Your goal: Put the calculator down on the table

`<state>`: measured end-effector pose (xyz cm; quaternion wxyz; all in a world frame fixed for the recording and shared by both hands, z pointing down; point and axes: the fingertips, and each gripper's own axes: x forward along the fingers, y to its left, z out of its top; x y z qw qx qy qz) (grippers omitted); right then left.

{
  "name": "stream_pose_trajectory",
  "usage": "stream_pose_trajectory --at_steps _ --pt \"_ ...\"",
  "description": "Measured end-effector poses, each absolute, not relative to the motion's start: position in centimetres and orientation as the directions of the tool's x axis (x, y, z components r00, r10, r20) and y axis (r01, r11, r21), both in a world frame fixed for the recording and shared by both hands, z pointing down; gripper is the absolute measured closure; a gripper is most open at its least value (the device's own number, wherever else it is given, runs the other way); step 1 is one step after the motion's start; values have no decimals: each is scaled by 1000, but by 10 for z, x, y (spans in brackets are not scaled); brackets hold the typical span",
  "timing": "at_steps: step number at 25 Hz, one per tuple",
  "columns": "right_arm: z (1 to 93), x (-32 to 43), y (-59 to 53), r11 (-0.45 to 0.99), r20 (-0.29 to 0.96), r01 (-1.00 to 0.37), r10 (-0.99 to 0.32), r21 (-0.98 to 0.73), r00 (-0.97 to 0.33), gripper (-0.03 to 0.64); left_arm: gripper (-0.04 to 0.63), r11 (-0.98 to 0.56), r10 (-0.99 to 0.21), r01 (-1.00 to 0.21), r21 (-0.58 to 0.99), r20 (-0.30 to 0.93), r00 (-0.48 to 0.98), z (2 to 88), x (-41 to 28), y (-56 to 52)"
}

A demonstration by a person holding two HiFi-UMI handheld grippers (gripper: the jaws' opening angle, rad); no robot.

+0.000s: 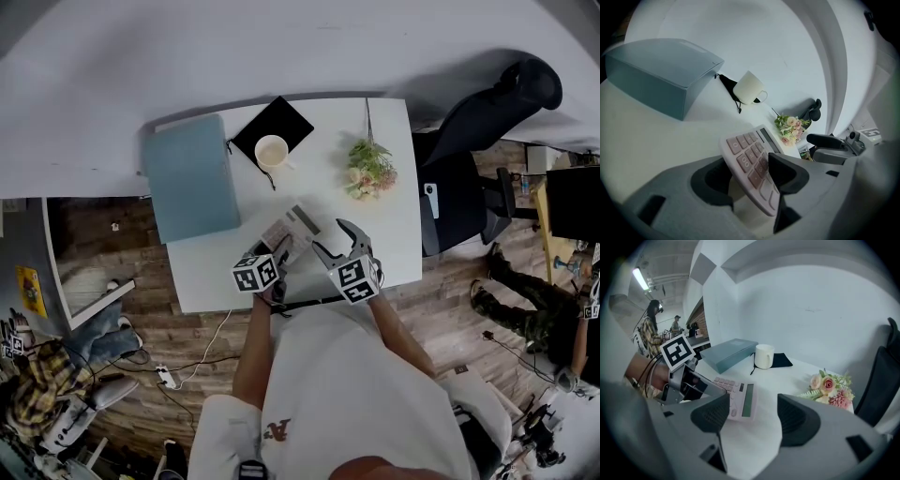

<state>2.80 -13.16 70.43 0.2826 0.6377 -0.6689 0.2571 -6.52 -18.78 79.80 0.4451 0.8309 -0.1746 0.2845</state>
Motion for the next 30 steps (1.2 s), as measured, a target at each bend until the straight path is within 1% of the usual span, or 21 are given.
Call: stream_pose_trajectory --at_steps 6,15,22,30 --pt "703 26 -130 57 707 -998 -707 14 -30 296 318 -553 -22 -540 634 637 770 796 -70 -183" --pt "701 20 -129 60 704 -998 -710 18 -31 296 314 -587 -35 -567 578 681 731 798 -83 -181" --pt "700 16 -128 56 704 -998 -710 22 -24 296 314 -606 -33 -561 565 686 727 799 -86 -180" --pt "698 10 -123 39 702 -999 -712 34 -3 296 288 -640 -18 -538 549 689 724 797 -89 -176"
